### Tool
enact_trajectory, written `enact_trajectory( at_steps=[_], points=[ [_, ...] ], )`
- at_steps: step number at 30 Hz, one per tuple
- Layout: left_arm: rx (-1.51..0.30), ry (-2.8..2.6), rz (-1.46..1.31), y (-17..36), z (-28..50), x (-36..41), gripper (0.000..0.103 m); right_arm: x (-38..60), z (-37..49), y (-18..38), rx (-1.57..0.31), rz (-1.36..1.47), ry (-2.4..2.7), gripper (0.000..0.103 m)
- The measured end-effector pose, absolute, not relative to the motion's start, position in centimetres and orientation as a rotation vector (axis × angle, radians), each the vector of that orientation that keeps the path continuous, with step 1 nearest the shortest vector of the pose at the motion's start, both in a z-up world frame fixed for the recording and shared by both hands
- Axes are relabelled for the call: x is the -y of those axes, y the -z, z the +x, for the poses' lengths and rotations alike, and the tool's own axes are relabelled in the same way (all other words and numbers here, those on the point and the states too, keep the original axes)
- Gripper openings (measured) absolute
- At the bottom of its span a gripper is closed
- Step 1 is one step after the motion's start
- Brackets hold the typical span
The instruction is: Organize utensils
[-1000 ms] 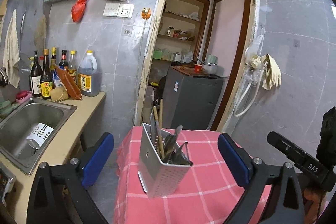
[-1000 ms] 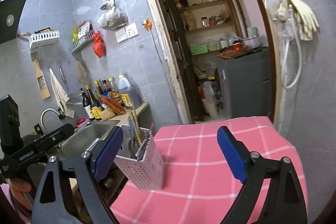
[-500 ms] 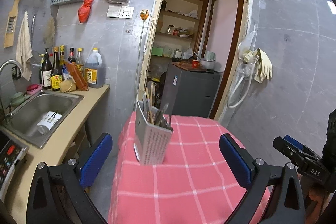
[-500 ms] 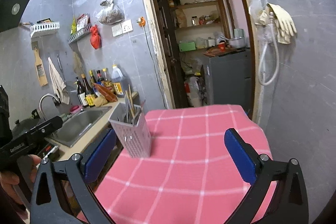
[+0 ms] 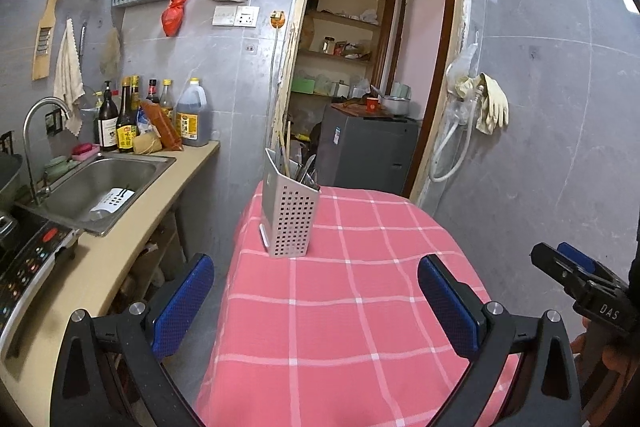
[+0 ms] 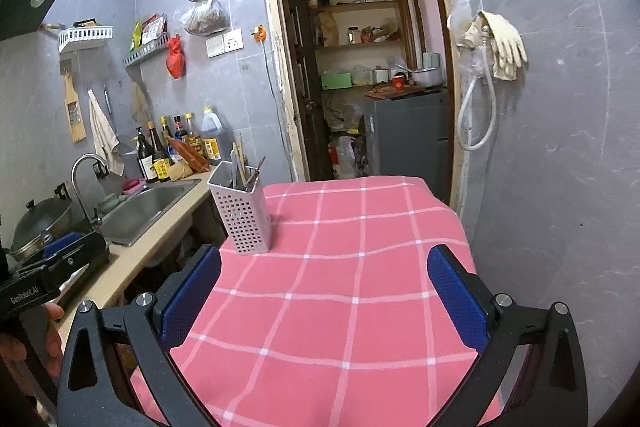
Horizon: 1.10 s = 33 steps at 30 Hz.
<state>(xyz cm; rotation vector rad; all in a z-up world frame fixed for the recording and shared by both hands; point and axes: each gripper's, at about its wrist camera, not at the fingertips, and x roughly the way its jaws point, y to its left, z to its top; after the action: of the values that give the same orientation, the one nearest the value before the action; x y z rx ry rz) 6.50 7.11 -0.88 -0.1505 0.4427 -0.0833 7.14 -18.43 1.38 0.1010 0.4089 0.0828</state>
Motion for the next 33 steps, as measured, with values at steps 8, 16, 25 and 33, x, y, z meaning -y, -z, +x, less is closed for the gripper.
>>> enact_trajectory(
  at_steps=[8, 16, 25, 33],
  points=[
    [-0.435, 0.075, -0.149, 0.9, 5.2, -6.4, 0.103, 18.7, 5.0, -1.4, -0.395, 0.085, -0.074, 0.101],
    [-0.428, 0.074, -0.145, 0.9, 4.5, -5.9, 0.103, 18.8, 4.6, -1.4, -0.389, 0.093, -0.077, 0.101],
    [-0.426, 0.070, -0.154, 0.7, 4.3, -5.9, 0.103, 19.0, 4.5, -1.7, -0.389, 0.094, -0.079, 0.101],
    [-0.425, 0.067, -0.152, 0.6, 4.2, -5.9, 0.103, 19.1, 4.5, -1.6, -0.388, 0.095, -0.081, 0.101]
  ],
)
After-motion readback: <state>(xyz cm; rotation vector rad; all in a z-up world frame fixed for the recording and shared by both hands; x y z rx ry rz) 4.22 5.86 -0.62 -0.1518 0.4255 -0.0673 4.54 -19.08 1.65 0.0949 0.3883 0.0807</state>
